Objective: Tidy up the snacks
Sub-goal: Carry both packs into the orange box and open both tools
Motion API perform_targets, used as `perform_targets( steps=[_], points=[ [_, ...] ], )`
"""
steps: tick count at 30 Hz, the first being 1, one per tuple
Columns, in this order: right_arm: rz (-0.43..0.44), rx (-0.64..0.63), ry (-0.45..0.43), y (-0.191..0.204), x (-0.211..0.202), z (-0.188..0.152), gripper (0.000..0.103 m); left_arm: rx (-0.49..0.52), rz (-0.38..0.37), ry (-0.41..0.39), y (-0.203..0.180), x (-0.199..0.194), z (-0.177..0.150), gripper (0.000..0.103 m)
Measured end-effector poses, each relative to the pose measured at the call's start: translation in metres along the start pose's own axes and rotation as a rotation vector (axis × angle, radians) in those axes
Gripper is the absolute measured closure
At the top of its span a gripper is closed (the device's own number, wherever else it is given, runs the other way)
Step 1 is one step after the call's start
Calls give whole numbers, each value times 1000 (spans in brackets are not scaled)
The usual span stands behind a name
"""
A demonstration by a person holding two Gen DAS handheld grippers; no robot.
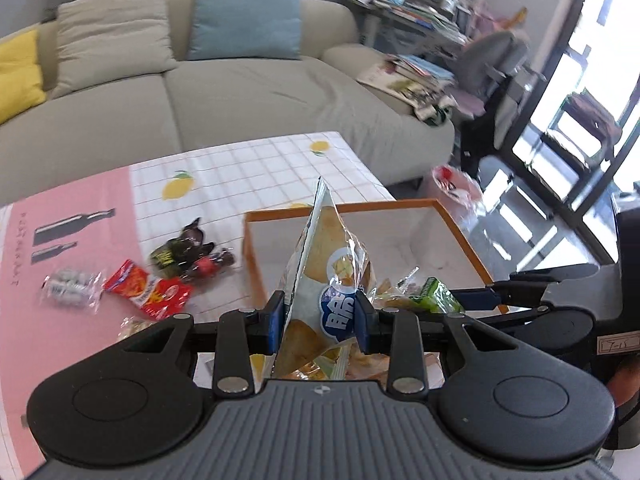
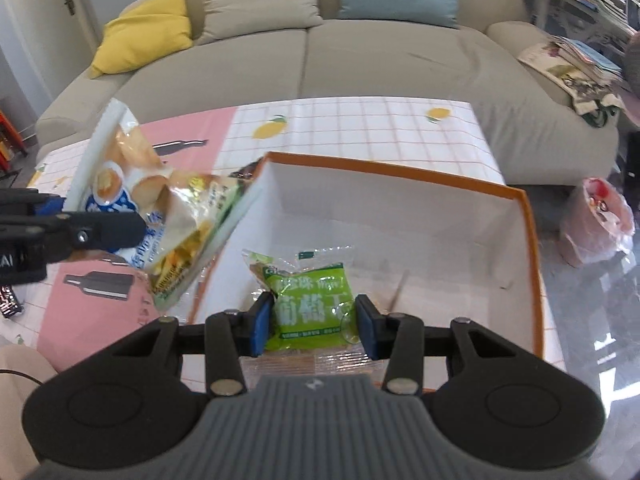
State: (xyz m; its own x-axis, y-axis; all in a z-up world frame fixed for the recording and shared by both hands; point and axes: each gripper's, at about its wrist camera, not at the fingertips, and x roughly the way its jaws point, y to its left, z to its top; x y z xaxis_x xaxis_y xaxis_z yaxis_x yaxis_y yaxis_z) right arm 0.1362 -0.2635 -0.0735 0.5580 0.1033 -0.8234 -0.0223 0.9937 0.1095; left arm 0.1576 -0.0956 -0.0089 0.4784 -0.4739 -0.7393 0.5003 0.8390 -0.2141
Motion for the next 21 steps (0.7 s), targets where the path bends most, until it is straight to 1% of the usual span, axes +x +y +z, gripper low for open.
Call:
perform_targets(
  steps=[6, 9, 14, 19, 21],
  points=[
    [-44, -12, 40, -14, 14, 3, 60, 105, 18, 52, -23, 32, 12, 65],
    [-63, -12, 78, -23, 24, 3, 60, 145, 25, 79, -32, 50, 18, 65],
    [-101, -23, 145, -33, 53, 8, 60, 198, 40, 148, -36, 83, 20, 65],
    [-118, -44, 226, -38, 78, 9, 60, 239, 42, 228, -36, 112, 15, 65],
    [-117, -43, 255, -40, 87, 9, 60, 256, 54, 259, -35, 123, 12, 65]
  ],
)
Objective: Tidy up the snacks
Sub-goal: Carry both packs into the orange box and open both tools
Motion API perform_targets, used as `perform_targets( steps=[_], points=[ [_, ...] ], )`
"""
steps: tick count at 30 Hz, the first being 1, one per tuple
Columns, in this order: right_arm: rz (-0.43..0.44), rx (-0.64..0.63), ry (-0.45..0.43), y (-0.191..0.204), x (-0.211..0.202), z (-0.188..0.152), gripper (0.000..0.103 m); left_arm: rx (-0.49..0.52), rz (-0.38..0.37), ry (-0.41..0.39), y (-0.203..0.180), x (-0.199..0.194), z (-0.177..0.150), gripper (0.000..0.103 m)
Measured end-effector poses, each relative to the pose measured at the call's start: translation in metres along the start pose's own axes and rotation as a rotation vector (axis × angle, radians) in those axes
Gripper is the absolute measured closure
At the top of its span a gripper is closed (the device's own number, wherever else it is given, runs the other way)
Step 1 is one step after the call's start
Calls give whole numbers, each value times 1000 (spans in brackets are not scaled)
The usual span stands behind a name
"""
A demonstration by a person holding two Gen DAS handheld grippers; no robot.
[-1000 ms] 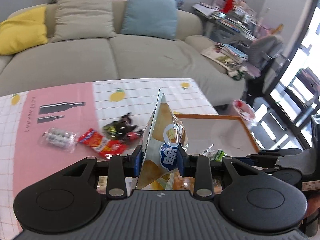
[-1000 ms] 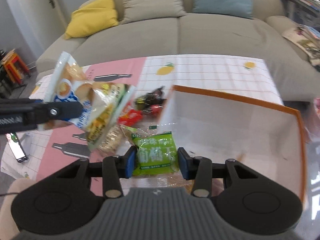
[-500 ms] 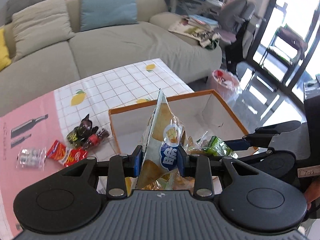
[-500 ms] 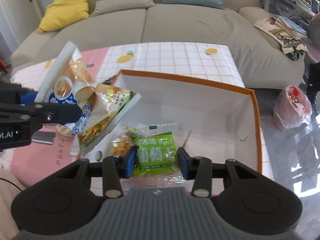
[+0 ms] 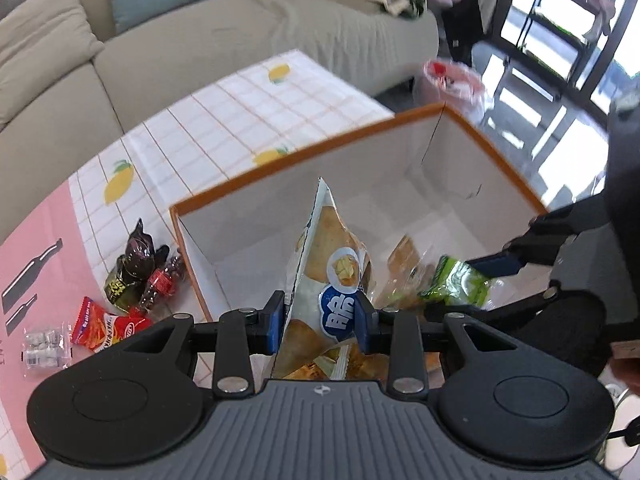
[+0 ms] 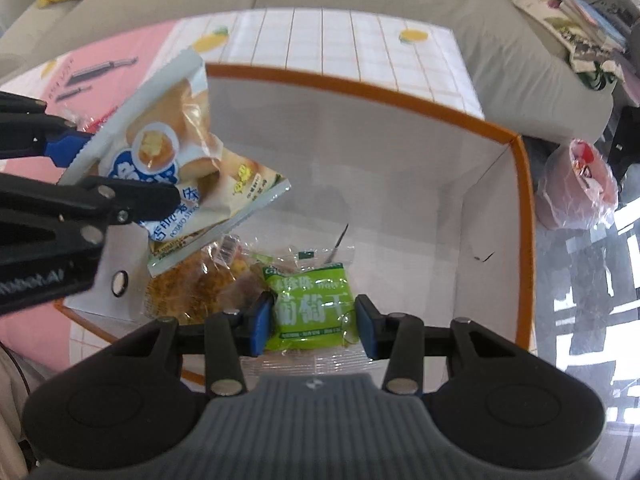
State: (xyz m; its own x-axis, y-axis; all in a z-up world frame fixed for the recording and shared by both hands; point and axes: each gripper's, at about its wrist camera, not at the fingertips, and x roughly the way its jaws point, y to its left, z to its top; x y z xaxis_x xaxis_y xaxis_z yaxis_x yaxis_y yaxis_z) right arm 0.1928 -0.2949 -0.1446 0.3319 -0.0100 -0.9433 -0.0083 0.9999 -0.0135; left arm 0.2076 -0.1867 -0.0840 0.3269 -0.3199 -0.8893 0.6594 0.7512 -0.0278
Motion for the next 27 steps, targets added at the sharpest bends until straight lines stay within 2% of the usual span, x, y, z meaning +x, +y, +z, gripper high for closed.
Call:
perform_targets(
  steps=[7, 14, 18, 22, 27],
  points=[
    [6, 2, 41, 1, 17, 10, 60, 32, 54, 65, -1, 20, 1, 64],
    [-3, -28, 35, 9, 17, 15, 60, 66, 98, 99, -2, 31, -3, 60],
    [-4, -31, 32, 9, 15, 16, 60, 67, 104, 98, 0, 32, -5, 52],
    [0, -40, 24, 11, 10, 15, 60, 76, 114, 96, 1, 27, -4, 38],
    [3, -62, 4, 15, 3, 14, 61, 13, 94, 37, 13, 4, 2, 25]
  ],
)
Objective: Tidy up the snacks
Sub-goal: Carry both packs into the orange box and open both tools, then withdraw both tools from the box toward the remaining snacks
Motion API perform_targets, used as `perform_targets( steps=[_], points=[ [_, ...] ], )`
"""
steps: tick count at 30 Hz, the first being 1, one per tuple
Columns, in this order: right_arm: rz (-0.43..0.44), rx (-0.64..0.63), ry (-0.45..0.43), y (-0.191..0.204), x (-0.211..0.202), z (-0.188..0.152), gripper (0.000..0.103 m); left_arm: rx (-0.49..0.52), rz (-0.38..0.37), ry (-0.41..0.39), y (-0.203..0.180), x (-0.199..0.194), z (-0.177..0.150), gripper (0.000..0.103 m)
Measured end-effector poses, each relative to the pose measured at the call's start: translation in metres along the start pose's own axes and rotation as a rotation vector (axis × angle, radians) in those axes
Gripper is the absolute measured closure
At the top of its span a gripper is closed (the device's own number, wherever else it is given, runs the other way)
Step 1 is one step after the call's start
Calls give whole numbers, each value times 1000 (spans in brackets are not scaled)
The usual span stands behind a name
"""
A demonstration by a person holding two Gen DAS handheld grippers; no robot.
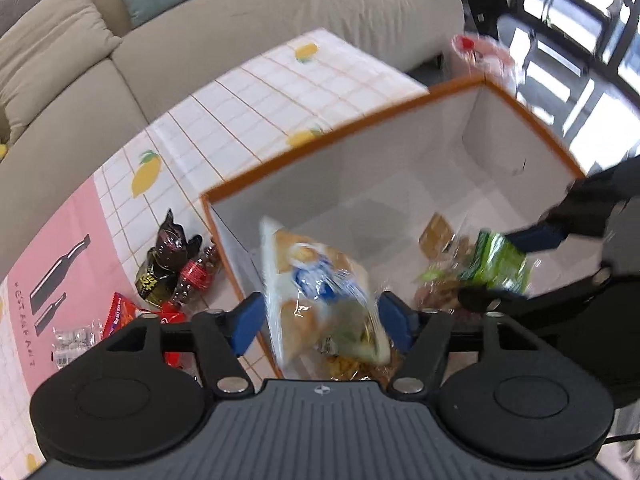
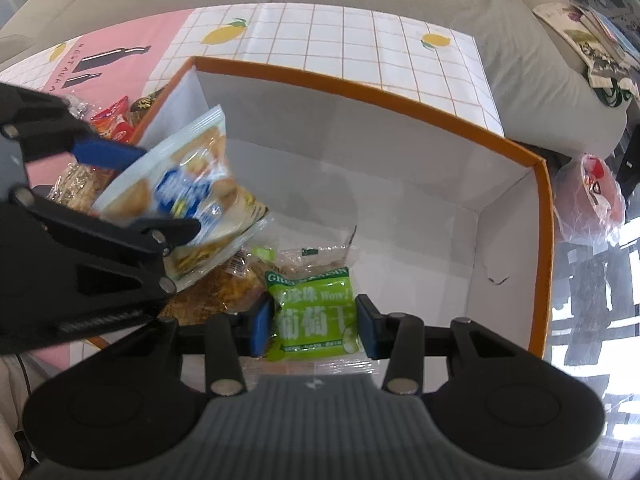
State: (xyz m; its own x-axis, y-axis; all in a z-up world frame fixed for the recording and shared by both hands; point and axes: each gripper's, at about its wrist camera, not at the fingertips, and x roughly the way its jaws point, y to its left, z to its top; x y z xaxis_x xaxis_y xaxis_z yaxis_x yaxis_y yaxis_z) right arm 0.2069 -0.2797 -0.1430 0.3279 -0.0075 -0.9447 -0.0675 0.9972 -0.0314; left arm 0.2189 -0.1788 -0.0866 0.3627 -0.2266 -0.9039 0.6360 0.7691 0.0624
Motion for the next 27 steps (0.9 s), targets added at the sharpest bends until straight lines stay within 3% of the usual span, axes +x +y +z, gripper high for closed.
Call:
perform_targets(
  steps=[5, 15, 17, 19, 27],
  points=[
    [4, -10, -5, 4, -1, 1, 60, -39, -13, -48, 9, -23, 0, 24],
    [-6, -1, 47, 13, 13, 4, 58, -79, -49, -63, 19, -42, -8, 24],
    [-8, 7, 36, 13, 7, 4, 53, -90, -50, -70, 21, -46, -11, 24],
    [-11, 19, 22, 13, 0, 6, 41, -97, -50, -77, 23, -52, -14, 24],
    [-58, 70, -85, 21, -48, -6, 31, -126, -47, -128, 31, -82, -34, 24]
  ],
)
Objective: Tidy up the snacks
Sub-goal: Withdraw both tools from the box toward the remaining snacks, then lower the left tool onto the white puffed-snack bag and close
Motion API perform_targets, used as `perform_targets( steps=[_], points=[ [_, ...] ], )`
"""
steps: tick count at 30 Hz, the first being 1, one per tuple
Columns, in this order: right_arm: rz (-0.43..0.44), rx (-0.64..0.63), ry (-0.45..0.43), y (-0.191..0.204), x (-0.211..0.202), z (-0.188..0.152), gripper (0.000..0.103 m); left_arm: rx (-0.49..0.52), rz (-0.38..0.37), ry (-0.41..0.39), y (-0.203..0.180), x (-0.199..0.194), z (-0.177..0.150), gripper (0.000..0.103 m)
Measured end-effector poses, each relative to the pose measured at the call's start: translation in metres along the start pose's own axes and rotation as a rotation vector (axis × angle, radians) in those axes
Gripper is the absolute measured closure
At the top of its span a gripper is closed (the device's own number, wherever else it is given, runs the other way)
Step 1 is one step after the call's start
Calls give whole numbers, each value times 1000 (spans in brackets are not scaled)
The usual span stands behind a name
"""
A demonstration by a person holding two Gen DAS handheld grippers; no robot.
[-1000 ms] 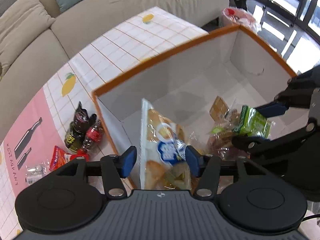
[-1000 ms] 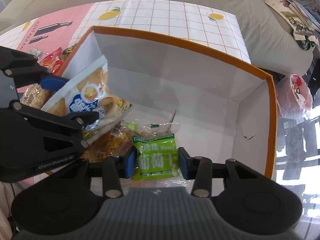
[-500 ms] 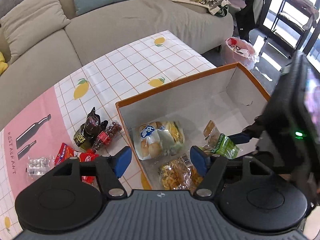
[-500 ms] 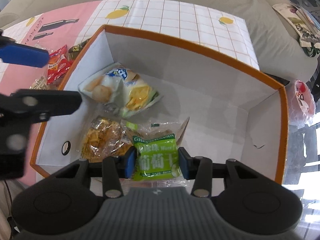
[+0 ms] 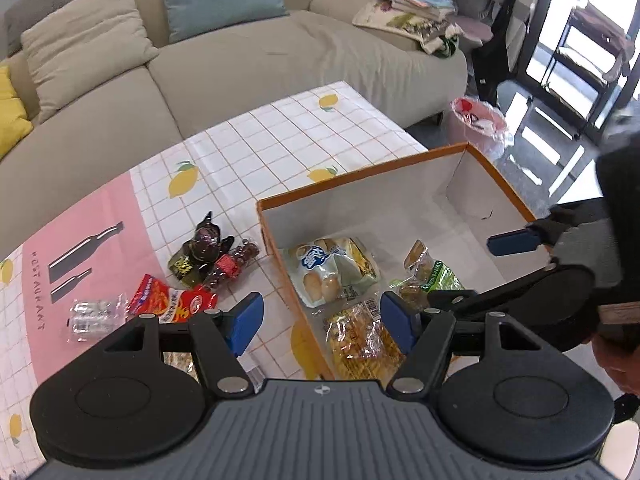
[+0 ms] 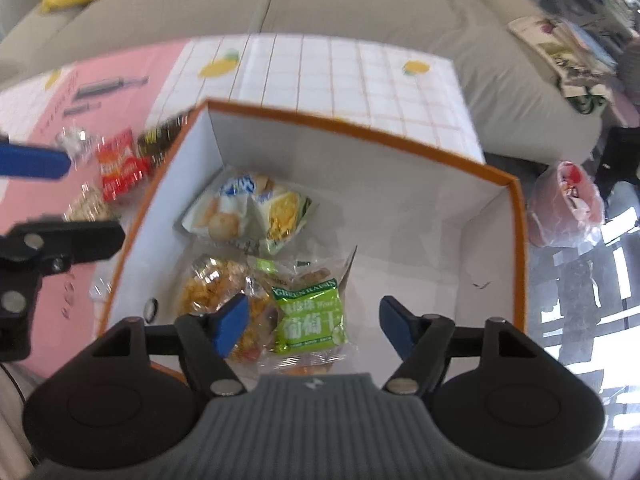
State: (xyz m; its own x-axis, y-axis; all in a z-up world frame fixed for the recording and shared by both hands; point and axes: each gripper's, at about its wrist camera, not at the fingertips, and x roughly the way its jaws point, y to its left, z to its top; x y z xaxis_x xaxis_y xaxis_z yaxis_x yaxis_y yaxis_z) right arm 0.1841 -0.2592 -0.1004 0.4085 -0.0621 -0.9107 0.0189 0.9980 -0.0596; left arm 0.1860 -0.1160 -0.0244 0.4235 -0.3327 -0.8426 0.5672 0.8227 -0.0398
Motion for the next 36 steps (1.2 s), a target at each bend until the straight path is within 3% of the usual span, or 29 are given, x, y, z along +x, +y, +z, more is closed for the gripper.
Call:
perform_targets(
  steps=[10, 16, 21, 26, 36],
  points=[
    [50, 123, -280, 32, -65, -29, 27, -117, 7, -110, 27, -54, -35, 24],
    [99, 152, -348, 65, -78, -47, 27, -219, -8, -131, 51, -70, -63, 24],
    [131, 145, -357, 94, -75, -56, 29, -314, 5, -103, 79, -67, -90, 24],
    [155, 106, -323, 120, -61, -60, 41, -400, 15, -96, 103, -66, -112, 24],
    [178, -49, -283, 158, -34, -54, 61, -410, -45, -65, 133, -47, -130, 27]
  ],
)
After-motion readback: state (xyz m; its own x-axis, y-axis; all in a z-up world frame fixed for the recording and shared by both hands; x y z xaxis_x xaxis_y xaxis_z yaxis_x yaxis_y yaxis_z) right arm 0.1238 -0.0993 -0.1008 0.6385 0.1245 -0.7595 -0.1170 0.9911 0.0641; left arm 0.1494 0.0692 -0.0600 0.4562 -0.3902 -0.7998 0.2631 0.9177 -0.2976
